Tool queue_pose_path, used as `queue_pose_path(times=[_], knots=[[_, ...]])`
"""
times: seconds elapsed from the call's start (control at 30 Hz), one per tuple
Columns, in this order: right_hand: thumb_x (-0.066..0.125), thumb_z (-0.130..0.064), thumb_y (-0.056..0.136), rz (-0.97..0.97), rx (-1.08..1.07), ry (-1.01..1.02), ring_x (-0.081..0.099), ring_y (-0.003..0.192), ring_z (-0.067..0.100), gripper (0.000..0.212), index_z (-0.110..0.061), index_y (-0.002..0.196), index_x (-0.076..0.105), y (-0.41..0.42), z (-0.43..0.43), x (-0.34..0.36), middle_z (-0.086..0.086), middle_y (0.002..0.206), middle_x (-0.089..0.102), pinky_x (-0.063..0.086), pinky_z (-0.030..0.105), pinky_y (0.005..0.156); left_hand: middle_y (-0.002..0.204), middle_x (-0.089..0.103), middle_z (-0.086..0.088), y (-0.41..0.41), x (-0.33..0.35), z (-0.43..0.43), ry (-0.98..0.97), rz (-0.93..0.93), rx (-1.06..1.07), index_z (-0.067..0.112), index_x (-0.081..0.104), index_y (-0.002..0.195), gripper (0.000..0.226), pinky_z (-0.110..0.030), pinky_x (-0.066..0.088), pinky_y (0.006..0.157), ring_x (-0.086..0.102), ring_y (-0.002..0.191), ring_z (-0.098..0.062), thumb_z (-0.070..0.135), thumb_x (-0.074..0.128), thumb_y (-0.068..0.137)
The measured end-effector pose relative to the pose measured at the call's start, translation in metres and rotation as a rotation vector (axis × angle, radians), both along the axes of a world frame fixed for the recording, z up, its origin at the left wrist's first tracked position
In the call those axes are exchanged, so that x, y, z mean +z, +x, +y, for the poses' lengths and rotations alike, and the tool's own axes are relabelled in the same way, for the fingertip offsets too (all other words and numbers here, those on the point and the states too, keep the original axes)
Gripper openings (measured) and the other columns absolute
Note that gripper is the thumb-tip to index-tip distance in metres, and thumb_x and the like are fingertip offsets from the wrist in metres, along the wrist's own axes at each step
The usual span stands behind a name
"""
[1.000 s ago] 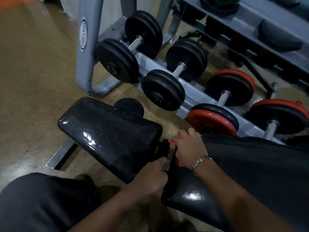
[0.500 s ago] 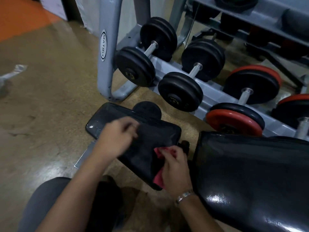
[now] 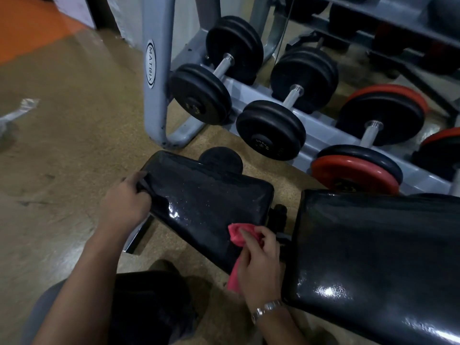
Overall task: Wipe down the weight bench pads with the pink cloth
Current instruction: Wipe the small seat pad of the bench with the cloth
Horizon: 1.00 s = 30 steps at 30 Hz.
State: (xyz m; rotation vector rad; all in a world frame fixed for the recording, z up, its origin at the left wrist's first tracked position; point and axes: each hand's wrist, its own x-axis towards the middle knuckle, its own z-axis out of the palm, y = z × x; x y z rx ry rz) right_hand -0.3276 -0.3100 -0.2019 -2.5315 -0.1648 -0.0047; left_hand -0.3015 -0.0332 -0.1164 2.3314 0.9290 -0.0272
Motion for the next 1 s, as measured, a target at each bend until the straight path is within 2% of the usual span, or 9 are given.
queue_pose_path(times=[0.1,0.2,0.27,0.37,0.43,0.63,0.8,0.93,1.0], knots=[[0.067,-0.003,0.087,-0.032,-0.081,0.079,0.051,0.112,0.018,0.045,-0.027,0.124,0.068,0.004,0.017,0.003,-0.005,0.128,0.053,0.054,0.029,0.086,0.113,0.067,-0.013,0.0,0.0,-0.002,-0.047,-0.051,0.021,0.024,0.061,0.127,0.068,-0.047,0.05,0.092,0.06,0.106,-0.039,0.023,0.036,0.064],[0.067,-0.008,0.088,-0.137,0.117,0.053,0.055,0.104,0.014,0.038,-0.025,0.122,0.069,-0.011,0.01,-0.001,-0.01,0.12,0.059,0.053,0.025,0.085,0.103,0.068,-0.009,-0.001,0.001,-0.004,-0.073,-0.084,0.035,0.026,0.063,0.12,0.056,-0.042,0.049,0.082,0.061,0.099,-0.037,0.016,0.04,0.07],[0.068,-0.007,0.083,-0.176,0.211,0.01,0.059,0.099,0.015,0.037,-0.024,0.115,0.072,-0.012,-0.005,-0.002,-0.01,0.114,0.062,0.053,0.023,0.083,0.106,0.068,-0.009,0.0,0.001,-0.005,-0.082,-0.086,0.048,0.026,0.062,0.123,0.052,-0.04,0.046,0.081,0.061,0.101,-0.036,0.01,0.043,0.077],[0.071,0.0,0.079,-0.112,0.03,0.005,0.061,0.095,0.02,0.037,-0.023,0.107,0.074,0.009,-0.007,0.0,-0.007,0.107,0.062,0.057,0.031,0.076,0.108,0.069,-0.012,0.001,0.002,-0.007,-0.045,-0.085,0.035,0.027,0.062,0.124,0.056,-0.04,0.047,0.079,0.06,0.1,-0.038,0.017,0.041,0.073],[0.071,0.001,0.081,-0.074,-0.069,0.029,0.06,0.096,0.021,0.038,-0.024,0.108,0.074,0.017,0.006,0.003,-0.007,0.109,0.06,0.057,0.032,0.074,0.109,0.069,-0.014,0.0,0.002,-0.008,-0.018,-0.091,0.022,0.026,0.062,0.124,0.062,-0.042,0.049,0.08,0.061,0.101,-0.039,0.021,0.037,0.067],[0.067,-0.004,0.08,-0.187,0.302,0.008,0.057,0.097,0.021,0.042,-0.027,0.115,0.069,-0.014,-0.007,-0.005,-0.006,0.115,0.06,0.053,0.03,0.082,0.11,0.069,-0.015,0.002,0.002,-0.006,-0.002,-0.092,0.037,0.028,0.061,0.124,0.063,-0.043,0.05,0.082,0.06,0.102,-0.04,0.02,0.037,0.067],[0.066,-0.003,0.087,-0.058,-0.004,0.101,0.052,0.106,0.017,0.038,-0.029,0.115,0.07,0.02,0.017,0.002,-0.007,0.119,0.054,0.053,0.031,0.088,0.114,0.069,-0.015,0.004,0.002,-0.007,-0.024,-0.087,0.056,0.028,0.061,0.125,0.067,-0.043,0.049,0.088,0.059,0.108,-0.041,0.022,0.036,0.063],[0.064,-0.01,0.09,-0.148,0.257,0.078,0.052,0.102,0.017,0.037,-0.027,0.123,0.066,-0.002,0.022,-0.004,-0.006,0.122,0.053,0.049,0.026,0.086,0.11,0.069,-0.011,0.002,0.005,-0.007,-0.07,-0.095,0.088,0.03,0.061,0.118,0.062,-0.047,0.052,0.089,0.06,0.105,-0.039,0.019,0.036,0.063],[0.062,-0.011,0.089,-0.19,0.38,0.065,0.054,0.1,0.018,0.036,-0.024,0.122,0.067,-0.002,0.008,-0.008,-0.003,0.122,0.054,0.052,0.029,0.084,0.106,0.07,-0.009,0.002,0.006,-0.007,-0.088,-0.109,0.085,0.03,0.063,0.115,0.061,-0.046,0.052,0.087,0.061,0.103,-0.038,0.02,0.035,0.061]])
